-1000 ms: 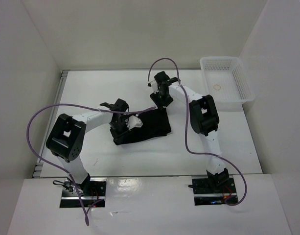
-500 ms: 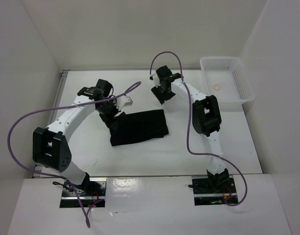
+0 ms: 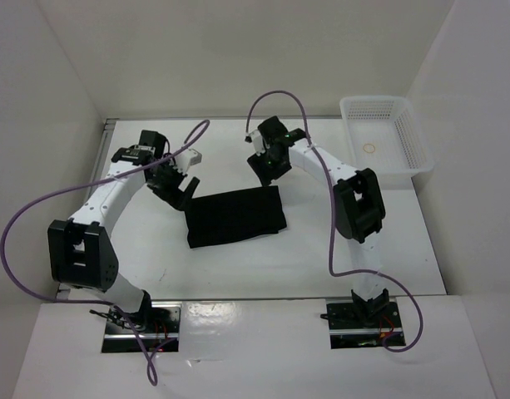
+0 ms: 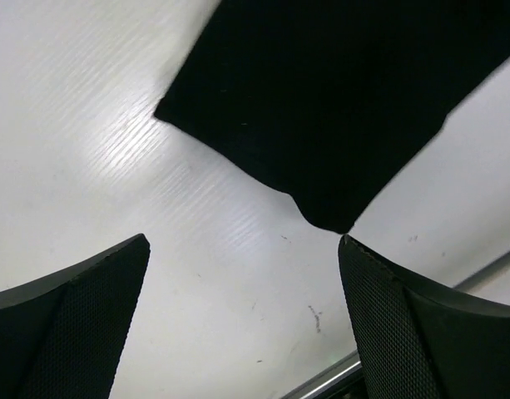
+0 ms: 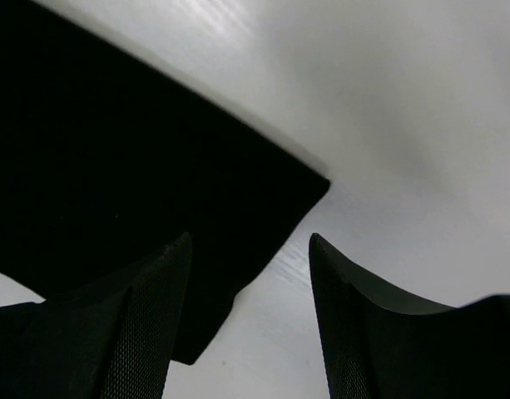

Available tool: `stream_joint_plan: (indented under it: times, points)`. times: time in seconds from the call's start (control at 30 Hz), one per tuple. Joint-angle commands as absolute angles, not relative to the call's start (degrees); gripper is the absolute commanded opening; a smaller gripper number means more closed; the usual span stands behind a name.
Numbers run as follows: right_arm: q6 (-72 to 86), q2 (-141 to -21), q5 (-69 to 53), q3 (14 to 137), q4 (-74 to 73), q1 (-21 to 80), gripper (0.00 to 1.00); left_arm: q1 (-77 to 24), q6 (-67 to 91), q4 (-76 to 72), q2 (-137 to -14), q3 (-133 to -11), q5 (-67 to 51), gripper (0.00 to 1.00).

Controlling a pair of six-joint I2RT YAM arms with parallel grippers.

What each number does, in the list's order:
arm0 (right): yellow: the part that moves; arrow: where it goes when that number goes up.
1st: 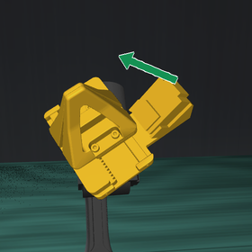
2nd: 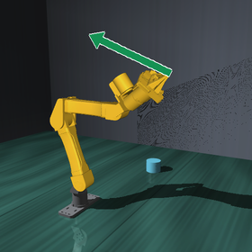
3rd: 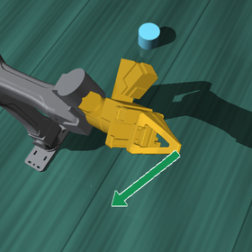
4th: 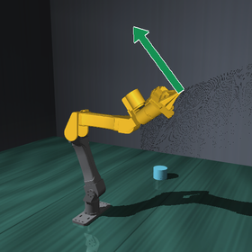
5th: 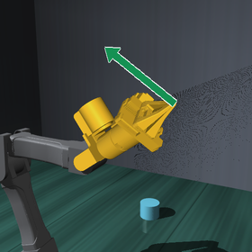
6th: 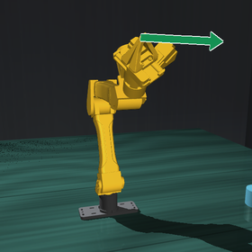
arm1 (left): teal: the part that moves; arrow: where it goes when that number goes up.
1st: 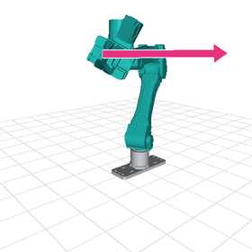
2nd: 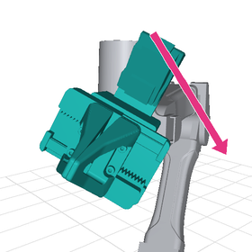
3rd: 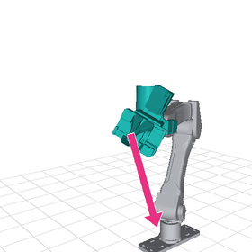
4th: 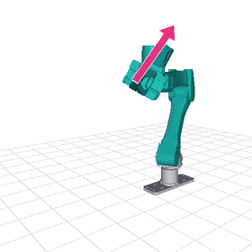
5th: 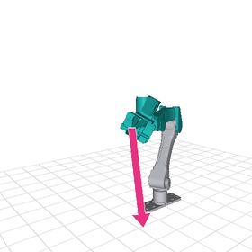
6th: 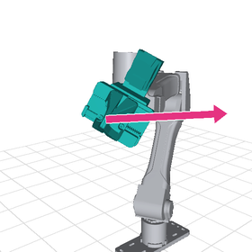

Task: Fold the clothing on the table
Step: Fold the skirt

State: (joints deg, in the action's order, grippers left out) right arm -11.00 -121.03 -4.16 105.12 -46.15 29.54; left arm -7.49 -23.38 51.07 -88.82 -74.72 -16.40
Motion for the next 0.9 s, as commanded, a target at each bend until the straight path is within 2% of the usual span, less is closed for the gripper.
stream_joint_plan:
  times: [0.0,0.2,0.37,0.73,0.87]
  points:
    - [-8.1,-120.8,-4.7,102.2,-47.6,32.2,0.64,-5.5,-12.9,46.1,-90.4,-77.6,-12.8,1.0]
    - [-6.5,-120.3,-5.2,99.6,-47.1,33.9,0.64,-4.4,-3.1,48.1,-93.0,-84.6,-12.3,1.0]
    - [-6.5,-121.6,-4.7,97.8,-47.1,34.5,0.64,-4.4,-1.2,48.7,-93.5,-85.8,-13.8,1.0]
    - [-8.2,-125.3,2.6,94.4,-48.3,37.4,0.64,-4.4,-2.4,43.8,-98.3,-78.8,-9.1,1.0]
    - [-8.7,-125.3,12.5,92.1,-44.6,39.4,0.66,-4.4,-2.4,42.7,-98.3,-77.5,-9.1,1.0]
